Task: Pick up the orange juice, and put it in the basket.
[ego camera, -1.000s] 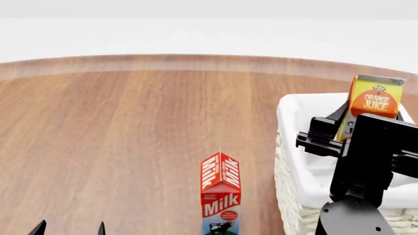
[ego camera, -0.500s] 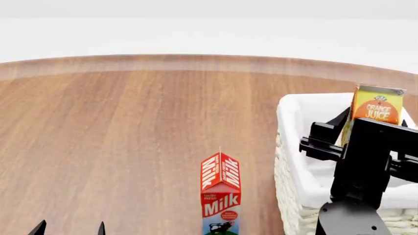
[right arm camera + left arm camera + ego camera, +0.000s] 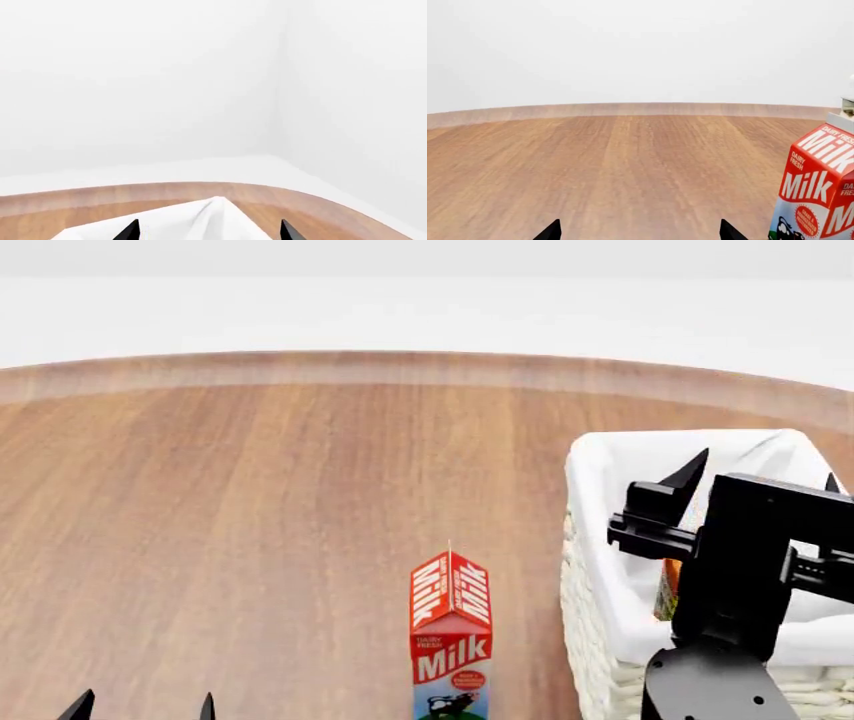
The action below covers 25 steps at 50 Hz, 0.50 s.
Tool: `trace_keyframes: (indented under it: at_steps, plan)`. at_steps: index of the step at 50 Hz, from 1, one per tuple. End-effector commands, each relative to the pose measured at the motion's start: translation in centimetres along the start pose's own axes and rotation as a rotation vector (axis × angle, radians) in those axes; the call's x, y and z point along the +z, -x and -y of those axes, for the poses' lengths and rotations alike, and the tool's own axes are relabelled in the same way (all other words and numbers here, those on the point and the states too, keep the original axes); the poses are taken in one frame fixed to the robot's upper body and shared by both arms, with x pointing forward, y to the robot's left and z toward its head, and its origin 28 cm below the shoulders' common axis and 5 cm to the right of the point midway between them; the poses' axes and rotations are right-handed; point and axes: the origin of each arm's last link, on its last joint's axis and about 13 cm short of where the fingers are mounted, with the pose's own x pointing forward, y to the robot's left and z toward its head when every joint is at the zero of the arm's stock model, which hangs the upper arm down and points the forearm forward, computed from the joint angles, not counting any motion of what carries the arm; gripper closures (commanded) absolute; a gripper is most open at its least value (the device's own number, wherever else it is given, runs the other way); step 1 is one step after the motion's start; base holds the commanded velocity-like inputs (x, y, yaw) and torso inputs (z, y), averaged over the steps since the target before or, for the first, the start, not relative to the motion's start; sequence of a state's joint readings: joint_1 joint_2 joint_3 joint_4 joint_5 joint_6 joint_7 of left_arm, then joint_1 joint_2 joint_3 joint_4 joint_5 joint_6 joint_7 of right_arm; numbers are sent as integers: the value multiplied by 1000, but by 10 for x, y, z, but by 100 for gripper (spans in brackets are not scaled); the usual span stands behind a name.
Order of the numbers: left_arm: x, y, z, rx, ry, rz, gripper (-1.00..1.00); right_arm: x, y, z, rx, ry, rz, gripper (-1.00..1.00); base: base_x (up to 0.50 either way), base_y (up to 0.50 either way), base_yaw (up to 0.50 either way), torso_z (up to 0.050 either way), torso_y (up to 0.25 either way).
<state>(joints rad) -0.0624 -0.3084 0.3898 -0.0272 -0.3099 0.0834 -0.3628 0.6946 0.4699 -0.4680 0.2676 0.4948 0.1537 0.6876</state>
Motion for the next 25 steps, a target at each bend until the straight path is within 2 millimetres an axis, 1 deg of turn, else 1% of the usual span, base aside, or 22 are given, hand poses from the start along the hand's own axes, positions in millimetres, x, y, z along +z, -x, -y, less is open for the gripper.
trace_keyframes:
  at_steps: [1, 9, 11, 14, 17, 25]
  plan:
    - [0, 0, 0, 0, 0, 0, -100, 9, 6, -3, 27, -29, 41, -100, 0, 0, 0, 0, 0]
    - [0, 0, 0, 0, 0, 0, -100, 23, 22, -1, 81, -106, 112, -100, 0, 0, 0, 0, 0]
    - [0, 0, 0, 0, 0, 0, -100, 24, 27, -1, 118, -113, 137, -100, 0, 0, 0, 0, 0]
    - [0, 0, 0, 0, 0, 0, -100, 26, 30, 0, 123, -121, 145, -100, 0, 0, 0, 0, 0]
    - [0, 0, 0, 0, 0, 0, -100, 31, 39, 3, 139, -141, 172, -100, 0, 0, 0, 0, 0]
    - [0, 0, 0, 0, 0, 0, -100, 40, 52, 6, 171, -158, 209, -100, 0, 0, 0, 0, 0]
